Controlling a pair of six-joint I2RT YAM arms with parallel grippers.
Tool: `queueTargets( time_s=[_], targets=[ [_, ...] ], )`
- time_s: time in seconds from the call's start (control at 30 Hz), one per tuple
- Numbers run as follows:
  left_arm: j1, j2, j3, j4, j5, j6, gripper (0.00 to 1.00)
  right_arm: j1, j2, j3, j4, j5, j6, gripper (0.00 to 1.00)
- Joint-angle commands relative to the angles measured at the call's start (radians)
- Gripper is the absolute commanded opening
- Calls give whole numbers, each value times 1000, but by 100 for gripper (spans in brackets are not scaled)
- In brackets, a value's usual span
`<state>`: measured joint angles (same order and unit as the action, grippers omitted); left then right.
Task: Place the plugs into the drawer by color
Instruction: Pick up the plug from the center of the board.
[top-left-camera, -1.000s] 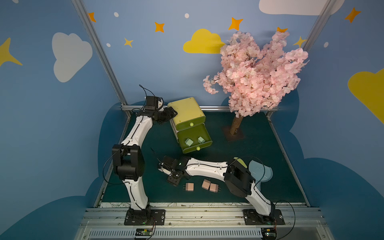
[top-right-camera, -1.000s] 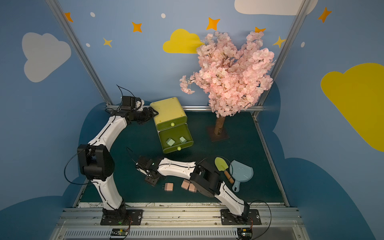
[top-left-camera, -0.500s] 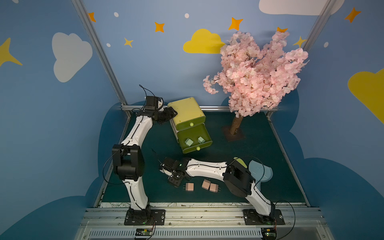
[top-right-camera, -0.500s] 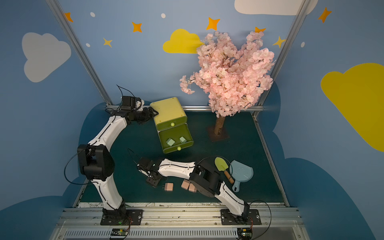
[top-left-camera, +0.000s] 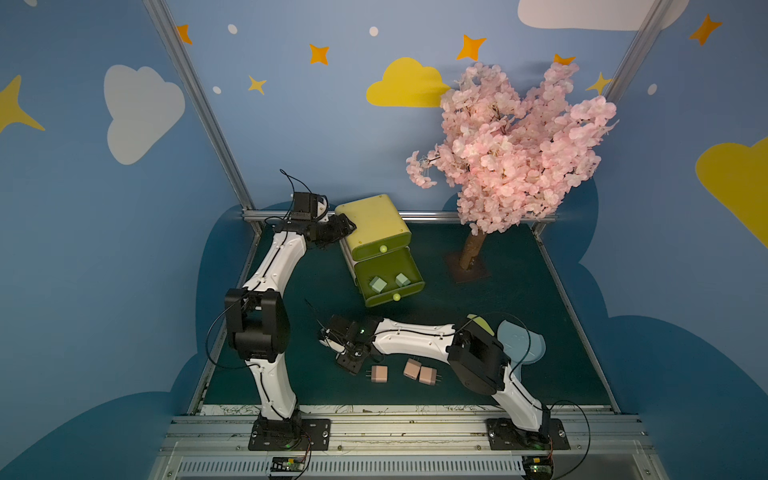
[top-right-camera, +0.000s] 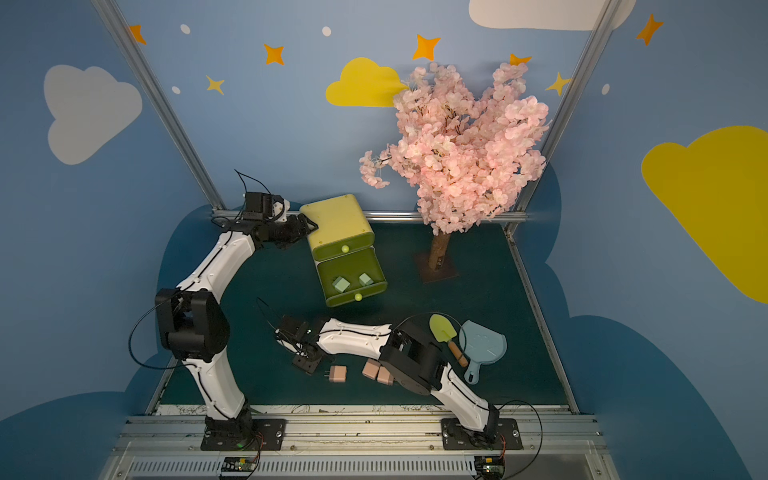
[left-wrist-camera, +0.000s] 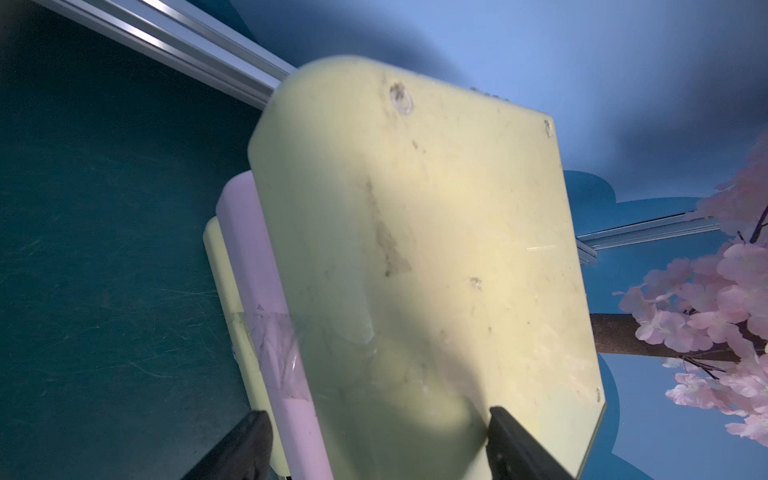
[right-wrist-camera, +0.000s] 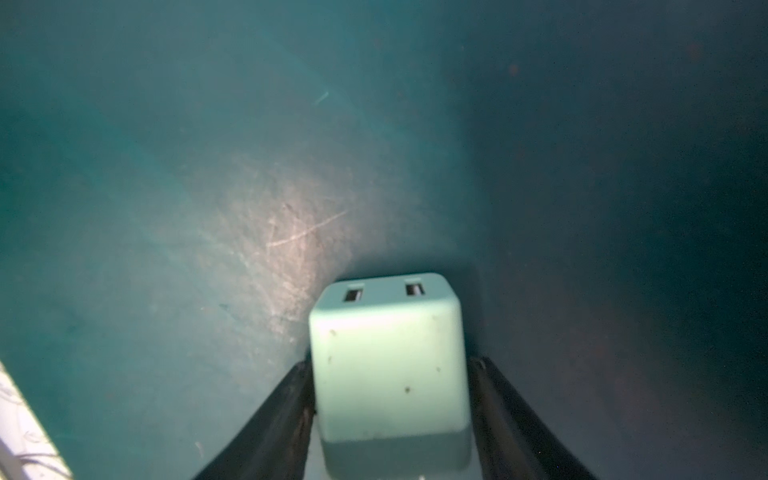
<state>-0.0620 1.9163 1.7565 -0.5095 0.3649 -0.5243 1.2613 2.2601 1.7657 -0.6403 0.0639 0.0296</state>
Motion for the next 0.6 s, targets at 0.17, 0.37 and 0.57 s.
queueTargets(
  time_s=[0.17,0.37,0.57],
  targets=[
    [-8,-17,-15,-31,-19,6,82,6,-77,-26,-33,34,27,47],
    [-10,-19,-17,-32,-21,7,82,-19,-194,-17,-85,55,73,40],
    [-23,-29,-11,-34,-27,12,82,-154,-328,0,-172,69,161,30]
  ],
)
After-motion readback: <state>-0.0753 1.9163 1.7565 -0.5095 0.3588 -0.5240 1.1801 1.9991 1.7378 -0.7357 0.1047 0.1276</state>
